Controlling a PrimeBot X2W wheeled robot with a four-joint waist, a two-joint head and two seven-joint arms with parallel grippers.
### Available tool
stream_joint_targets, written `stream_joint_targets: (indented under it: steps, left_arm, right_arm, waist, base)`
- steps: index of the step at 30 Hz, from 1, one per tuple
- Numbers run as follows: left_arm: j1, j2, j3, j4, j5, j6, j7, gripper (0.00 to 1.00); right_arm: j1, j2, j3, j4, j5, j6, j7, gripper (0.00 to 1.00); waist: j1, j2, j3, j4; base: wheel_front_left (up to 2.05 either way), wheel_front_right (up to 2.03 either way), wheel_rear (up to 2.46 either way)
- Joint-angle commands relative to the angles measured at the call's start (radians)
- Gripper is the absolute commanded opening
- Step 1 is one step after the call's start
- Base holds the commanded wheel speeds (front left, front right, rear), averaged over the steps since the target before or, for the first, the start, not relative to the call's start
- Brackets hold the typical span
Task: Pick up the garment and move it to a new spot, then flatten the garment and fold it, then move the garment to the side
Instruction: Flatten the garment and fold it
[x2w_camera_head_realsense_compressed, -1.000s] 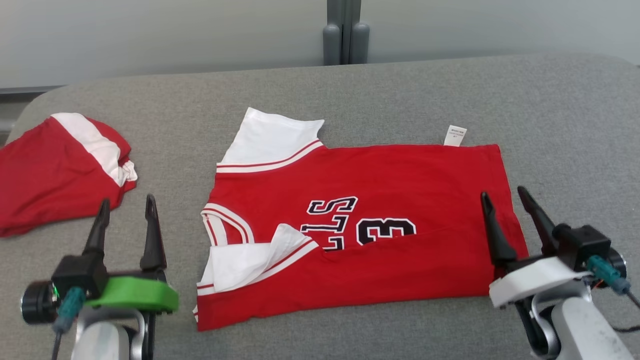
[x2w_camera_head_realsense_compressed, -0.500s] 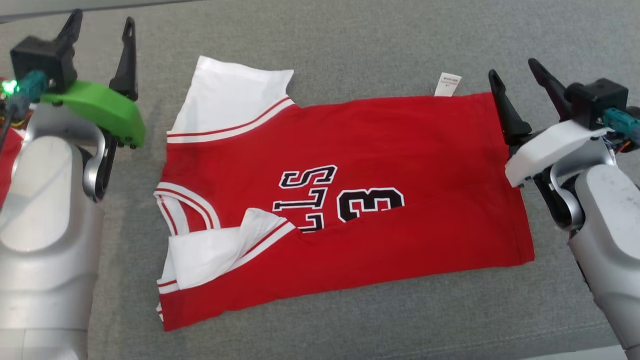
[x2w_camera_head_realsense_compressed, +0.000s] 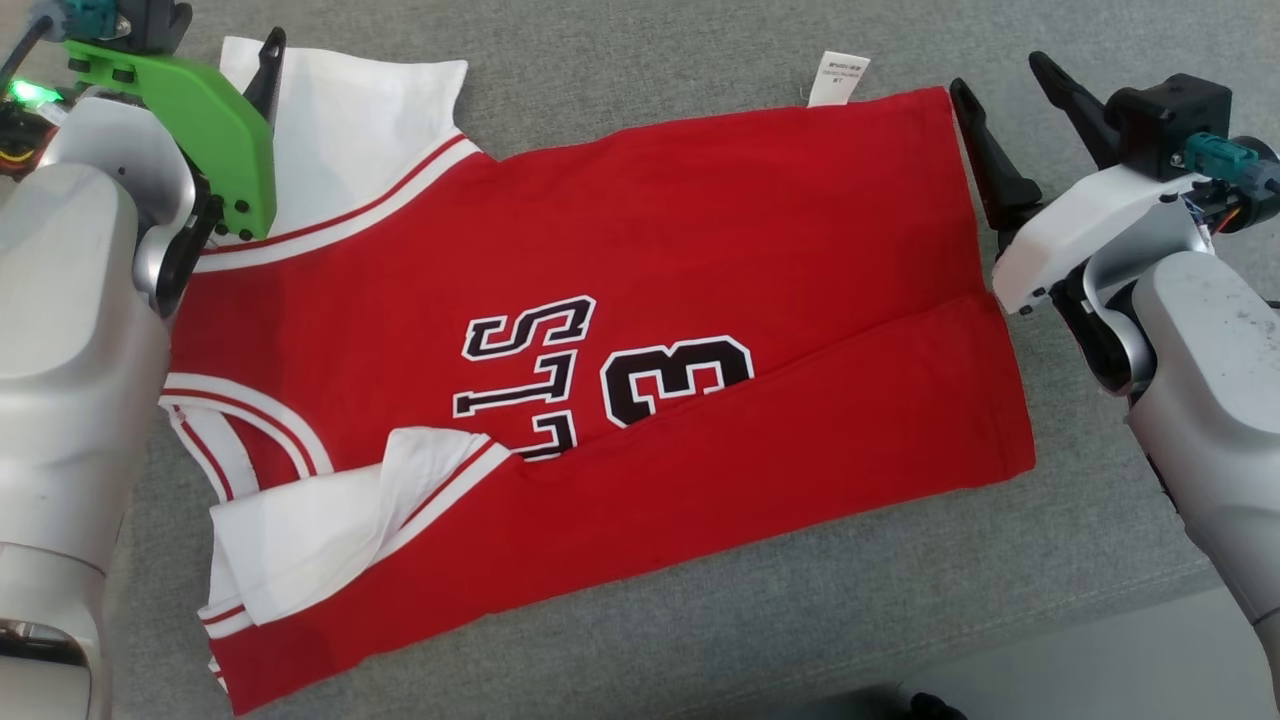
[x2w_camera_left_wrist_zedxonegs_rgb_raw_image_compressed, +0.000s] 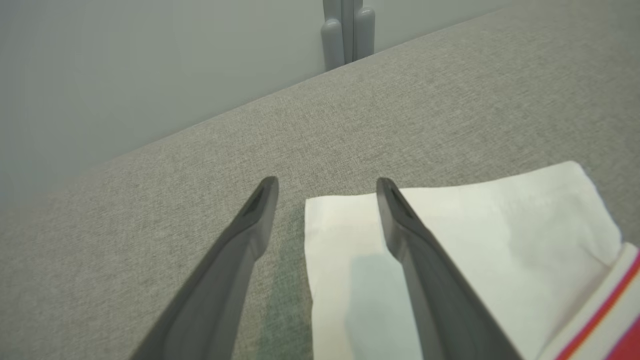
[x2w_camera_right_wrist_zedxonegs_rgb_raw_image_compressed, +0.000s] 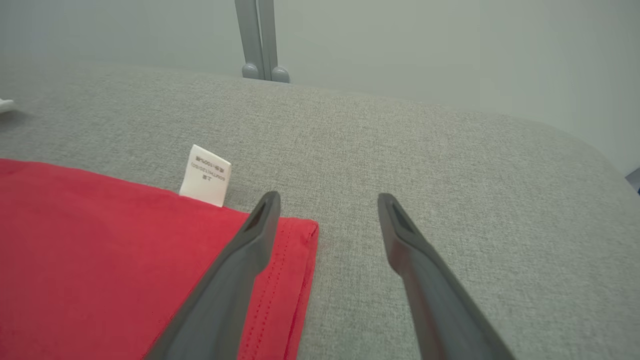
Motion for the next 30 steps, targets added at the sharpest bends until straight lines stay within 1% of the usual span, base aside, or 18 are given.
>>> stream_joint_targets:
  steps: [1, 2, 4, 8, 10, 13, 15, 16, 18, 22, 30]
  left_arm:
    - [-0.022, 0.015, -0.006, 0.020, -0.011, -0.001, 0.006, 1.00]
    - [-0.025, 0.015, -0.005, 0.038, -0.025, -0.001, 0.013, 1.00]
    - [-0.039, 0.022, -0.018, 0.065, -0.017, -0.001, 0.014, 1.00]
    - [-0.045, 0.002, -0.020, 0.114, -0.059, -0.001, 0.038, 1.00]
    - [-0.038, -0.016, -0.006, 0.135, -0.113, -0.001, 0.050, 1.00]
    - [-0.027, -0.049, -0.004, 0.142, -0.188, -0.003, 0.097, 1.00]
    - [-0.026, -0.053, -0.021, 0.140, -0.219, -0.003, 0.124, 1.00]
    - [-0.027, -0.052, -0.028, 0.137, -0.229, -0.003, 0.128, 0.78]
    - [-0.037, -0.045, -0.044, 0.133, -0.231, -0.003, 0.124, 0.00]
    - [-0.060, -0.031, -0.070, 0.117, -0.229, -0.002, 0.068, 0.00]
    - [-0.092, -0.042, -0.130, 0.092, -0.229, -0.002, -0.010, 0.00]
  right_arm:
    - [-0.016, -0.002, 0.013, 0.010, 0.014, 0.000, -0.009, 1.00]
    - [-0.020, -0.004, 0.020, 0.016, 0.022, 0.000, -0.012, 1.00]
    - [-0.027, -0.009, 0.037, 0.029, 0.038, 0.000, -0.018, 1.00]
    - [-0.047, -0.014, 0.071, 0.054, 0.065, 0.000, -0.030, 1.00]
    - [-0.056, -0.014, 0.088, 0.064, 0.079, 0.000, -0.032, 1.00]
    - [-0.070, -0.017, 0.114, 0.079, 0.102, 0.000, -0.033, 1.00]
    - [-0.080, -0.022, 0.131, 0.088, 0.116, 0.000, -0.034, 1.00]
    - [-0.085, -0.024, 0.143, 0.092, 0.122, 0.000, -0.033, 1.00]
    - [-0.094, -0.025, 0.164, 0.102, 0.136, 0.000, -0.027, 1.00]
    - [-0.118, -0.027, 0.204, 0.121, 0.171, 0.000, -0.012, 1.00]
    - [-0.171, -0.044, 0.275, 0.173, 0.232, 0.000, 0.051, 1.00]
  waist:
    - [-0.0001, 0.0000, 0.023, -0.022]
    - [-0.0001, 0.0000, 0.023, -0.023]
    - [-0.0001, 0.0000, 0.026, -0.023]
    - [-0.0001, 0.0000, 0.034, -0.023]
    - [-0.0001, 0.0000, 0.038, -0.023]
    - [-0.0001, 0.0000, 0.044, -0.021]
    - [-0.0001, 0.0000, 0.044, -0.017]
    - [-0.0001, 0.0000, 0.044, -0.014]
    - [-0.0001, 0.0000, 0.043, -0.009]
    - [-0.0001, 0.0000, 0.039, 0.004]
    - [-0.0001, 0.0000, 0.041, 0.039]
  base:
    - [0.00, 0.00, 0.00]
    - [0.00, 0.00, 0.00]
    - [0.00, 0.00, 0.00]
    - [0.00, 0.00, 0.00]
    - [0.00, 0.00, 0.00]
    - [0.00, 0.00, 0.00]
    - [0.00, 0.00, 0.00]
    - [0.00, 0.00, 0.00]
    - [0.00, 0.00, 0.00]
    - [0.00, 0.00, 0.00]
    - [0.00, 0.00, 0.00]
